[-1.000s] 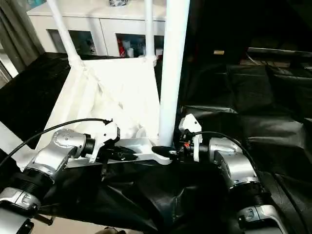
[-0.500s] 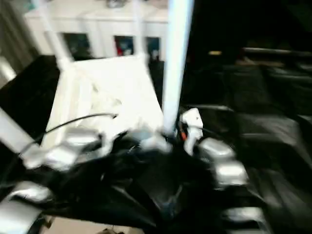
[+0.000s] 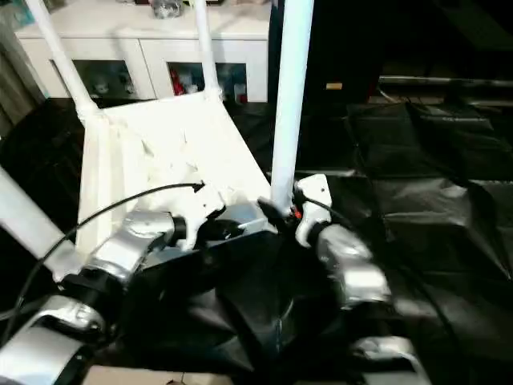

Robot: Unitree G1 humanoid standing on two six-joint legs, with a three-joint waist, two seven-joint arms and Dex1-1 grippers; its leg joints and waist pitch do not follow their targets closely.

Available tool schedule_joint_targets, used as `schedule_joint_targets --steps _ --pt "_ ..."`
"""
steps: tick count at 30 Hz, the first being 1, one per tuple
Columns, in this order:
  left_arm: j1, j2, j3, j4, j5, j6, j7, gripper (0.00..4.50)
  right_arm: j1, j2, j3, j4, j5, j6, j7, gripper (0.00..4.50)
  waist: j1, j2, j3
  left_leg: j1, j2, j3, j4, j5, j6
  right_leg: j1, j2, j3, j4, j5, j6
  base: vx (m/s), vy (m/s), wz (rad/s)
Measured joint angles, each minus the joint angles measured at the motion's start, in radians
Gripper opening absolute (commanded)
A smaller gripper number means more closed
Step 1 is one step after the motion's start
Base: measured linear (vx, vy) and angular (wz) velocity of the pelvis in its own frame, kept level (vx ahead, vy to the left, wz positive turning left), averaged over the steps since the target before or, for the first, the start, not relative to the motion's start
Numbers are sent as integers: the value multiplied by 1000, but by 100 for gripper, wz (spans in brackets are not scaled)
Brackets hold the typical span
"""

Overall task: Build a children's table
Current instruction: Rotate leg to tighten

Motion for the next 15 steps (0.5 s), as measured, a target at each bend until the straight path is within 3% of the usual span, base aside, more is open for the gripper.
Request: schedule_joint_targets --steps 3,9,15 --pt "14 47 -11 -33 -21 -7 -91 0 7 -53 24 -34 23 30 140 361 10 0 0 -1 2 0 -2 -1 0 -1 1 -2 2 0 -1 33 -8 1" --pt "43 124 -37 -85 -55 -22 -266 0 8 -140 104 -84 51 73 365 361 46 0 0 -3 5 0 -4 -1 1 -4 3 -4 2 -2 1 0 0 0" --pt "67 170 -39 -119 -70 -13 -340 0 9 -178 126 -85 59 91 458 344 50 -3 2 -4 5 1 0 -3 -3 -3 3 -2 3 -1 1 0 0 0"
